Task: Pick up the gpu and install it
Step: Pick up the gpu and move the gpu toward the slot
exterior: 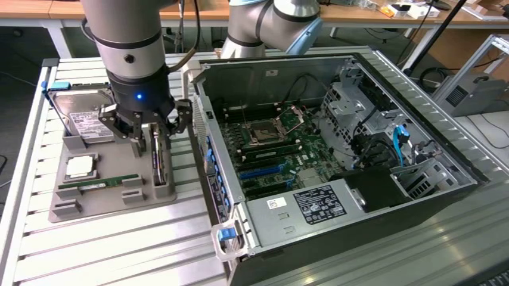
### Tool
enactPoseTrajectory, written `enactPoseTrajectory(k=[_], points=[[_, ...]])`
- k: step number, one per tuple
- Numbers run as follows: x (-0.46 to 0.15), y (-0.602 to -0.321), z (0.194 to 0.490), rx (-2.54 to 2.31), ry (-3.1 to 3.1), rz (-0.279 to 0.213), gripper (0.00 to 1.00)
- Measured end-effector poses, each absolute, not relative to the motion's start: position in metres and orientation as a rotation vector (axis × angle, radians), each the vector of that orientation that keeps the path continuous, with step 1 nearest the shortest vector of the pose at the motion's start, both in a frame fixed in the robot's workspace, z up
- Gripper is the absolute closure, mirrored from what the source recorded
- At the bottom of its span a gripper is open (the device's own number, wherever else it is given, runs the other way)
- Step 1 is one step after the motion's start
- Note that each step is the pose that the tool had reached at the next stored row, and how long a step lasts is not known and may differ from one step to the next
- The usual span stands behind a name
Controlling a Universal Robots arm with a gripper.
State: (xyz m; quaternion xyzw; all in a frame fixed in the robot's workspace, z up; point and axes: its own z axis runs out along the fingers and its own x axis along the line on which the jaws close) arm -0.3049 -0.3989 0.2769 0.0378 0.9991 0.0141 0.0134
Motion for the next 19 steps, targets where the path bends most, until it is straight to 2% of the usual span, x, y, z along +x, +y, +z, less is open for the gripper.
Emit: enactPoseTrajectory(k=[19], points=[[-0.3049,-0.3989,0.2711,0.118,3.112,0.044,0.52]])
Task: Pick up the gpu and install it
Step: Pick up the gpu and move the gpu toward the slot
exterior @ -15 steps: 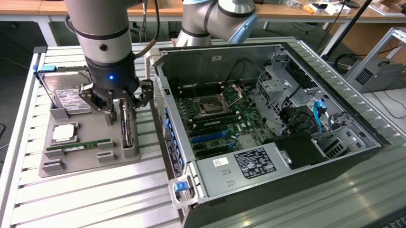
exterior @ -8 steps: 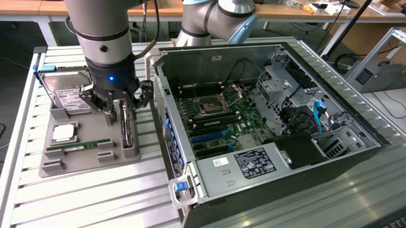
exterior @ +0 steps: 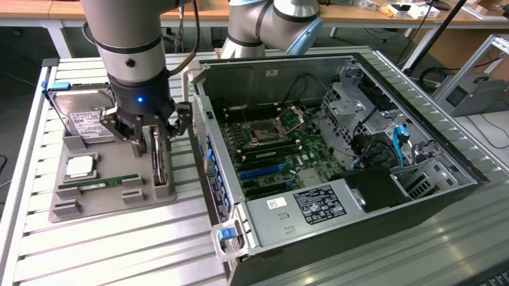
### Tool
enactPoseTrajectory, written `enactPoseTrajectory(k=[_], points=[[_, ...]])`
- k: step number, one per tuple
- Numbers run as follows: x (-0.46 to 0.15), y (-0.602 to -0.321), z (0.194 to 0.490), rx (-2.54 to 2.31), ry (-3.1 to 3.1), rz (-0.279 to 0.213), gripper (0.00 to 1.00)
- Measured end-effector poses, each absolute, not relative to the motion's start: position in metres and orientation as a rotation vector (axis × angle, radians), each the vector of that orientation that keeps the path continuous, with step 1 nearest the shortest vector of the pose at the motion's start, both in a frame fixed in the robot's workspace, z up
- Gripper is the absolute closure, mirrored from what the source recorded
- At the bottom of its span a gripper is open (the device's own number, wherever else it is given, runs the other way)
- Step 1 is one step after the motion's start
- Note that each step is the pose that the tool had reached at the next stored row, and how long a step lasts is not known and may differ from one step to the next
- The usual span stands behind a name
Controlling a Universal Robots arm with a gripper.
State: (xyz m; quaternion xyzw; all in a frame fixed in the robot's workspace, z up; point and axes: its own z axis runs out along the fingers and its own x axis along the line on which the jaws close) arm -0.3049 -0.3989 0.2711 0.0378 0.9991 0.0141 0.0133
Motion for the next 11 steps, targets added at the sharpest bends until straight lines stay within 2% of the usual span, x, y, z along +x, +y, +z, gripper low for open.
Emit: enactPoseTrajectory(k=[11], points=[[-0.3049,-0.3989,0.2680,0.118,3.112,0.044,0.52]])
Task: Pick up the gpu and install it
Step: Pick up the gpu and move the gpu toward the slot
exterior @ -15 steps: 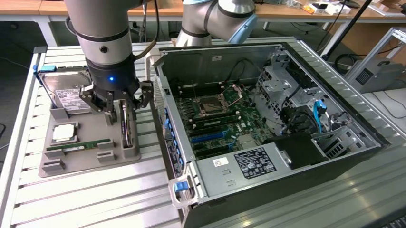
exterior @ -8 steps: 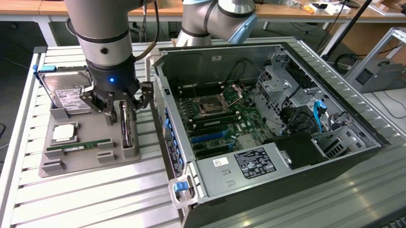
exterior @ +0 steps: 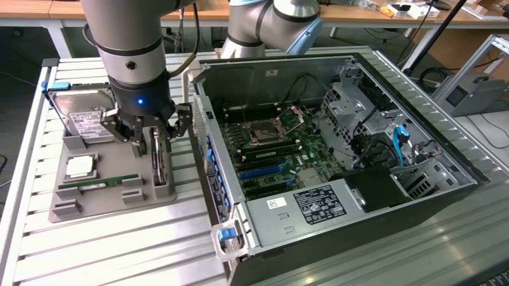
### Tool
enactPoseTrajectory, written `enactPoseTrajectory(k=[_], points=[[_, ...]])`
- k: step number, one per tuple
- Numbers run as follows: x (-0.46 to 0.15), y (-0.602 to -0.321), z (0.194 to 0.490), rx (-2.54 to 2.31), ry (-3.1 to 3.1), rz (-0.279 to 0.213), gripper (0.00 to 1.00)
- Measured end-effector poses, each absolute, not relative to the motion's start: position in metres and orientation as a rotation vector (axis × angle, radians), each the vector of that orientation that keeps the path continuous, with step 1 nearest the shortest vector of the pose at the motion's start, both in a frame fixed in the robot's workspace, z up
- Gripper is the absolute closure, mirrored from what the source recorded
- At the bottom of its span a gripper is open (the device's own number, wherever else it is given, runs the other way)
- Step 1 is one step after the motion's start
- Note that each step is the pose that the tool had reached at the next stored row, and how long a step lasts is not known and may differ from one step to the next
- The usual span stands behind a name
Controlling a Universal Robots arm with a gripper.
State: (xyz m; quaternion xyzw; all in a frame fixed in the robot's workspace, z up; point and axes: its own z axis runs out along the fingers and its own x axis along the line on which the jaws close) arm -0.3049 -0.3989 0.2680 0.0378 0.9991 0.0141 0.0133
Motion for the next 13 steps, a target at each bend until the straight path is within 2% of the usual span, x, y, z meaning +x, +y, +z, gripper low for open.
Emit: enactPoseTrajectory(k=[13], points=[[-0.3049,-0.3989,0.2643,0.118,3.112,0.044,0.52]])
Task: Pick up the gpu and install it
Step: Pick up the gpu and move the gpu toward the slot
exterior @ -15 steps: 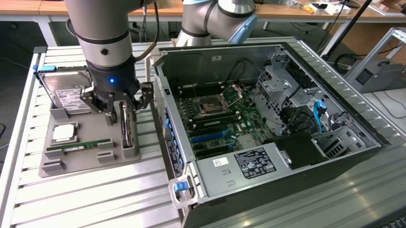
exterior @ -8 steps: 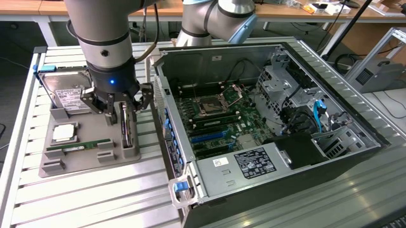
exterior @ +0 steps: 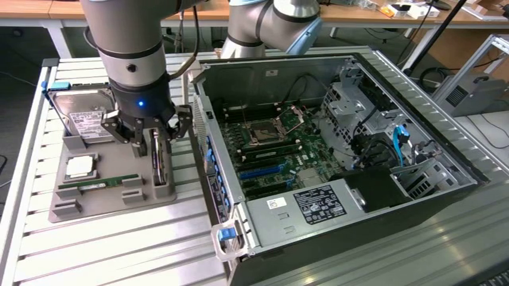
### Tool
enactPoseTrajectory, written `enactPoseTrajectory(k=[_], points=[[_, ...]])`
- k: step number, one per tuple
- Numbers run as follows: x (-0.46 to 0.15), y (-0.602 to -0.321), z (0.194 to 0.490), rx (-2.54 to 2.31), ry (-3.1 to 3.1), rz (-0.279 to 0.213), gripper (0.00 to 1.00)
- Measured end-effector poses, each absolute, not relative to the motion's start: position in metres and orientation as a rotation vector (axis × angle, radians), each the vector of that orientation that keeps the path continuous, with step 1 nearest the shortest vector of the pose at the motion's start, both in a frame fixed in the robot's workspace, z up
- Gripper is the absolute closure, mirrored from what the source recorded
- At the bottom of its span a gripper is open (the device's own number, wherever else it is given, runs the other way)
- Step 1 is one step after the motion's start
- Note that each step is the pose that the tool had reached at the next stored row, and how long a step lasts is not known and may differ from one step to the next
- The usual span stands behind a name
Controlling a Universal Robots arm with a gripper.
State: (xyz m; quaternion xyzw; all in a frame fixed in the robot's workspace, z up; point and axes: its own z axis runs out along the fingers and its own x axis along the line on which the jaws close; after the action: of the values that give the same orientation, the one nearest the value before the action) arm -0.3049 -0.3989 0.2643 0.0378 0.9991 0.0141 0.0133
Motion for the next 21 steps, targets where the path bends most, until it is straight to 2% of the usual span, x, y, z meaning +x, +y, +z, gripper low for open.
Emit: enactPoseTrajectory(k=[21], points=[[-0.3049,-0.3989,0.2577,0.118,3.112,0.044,0.52]])
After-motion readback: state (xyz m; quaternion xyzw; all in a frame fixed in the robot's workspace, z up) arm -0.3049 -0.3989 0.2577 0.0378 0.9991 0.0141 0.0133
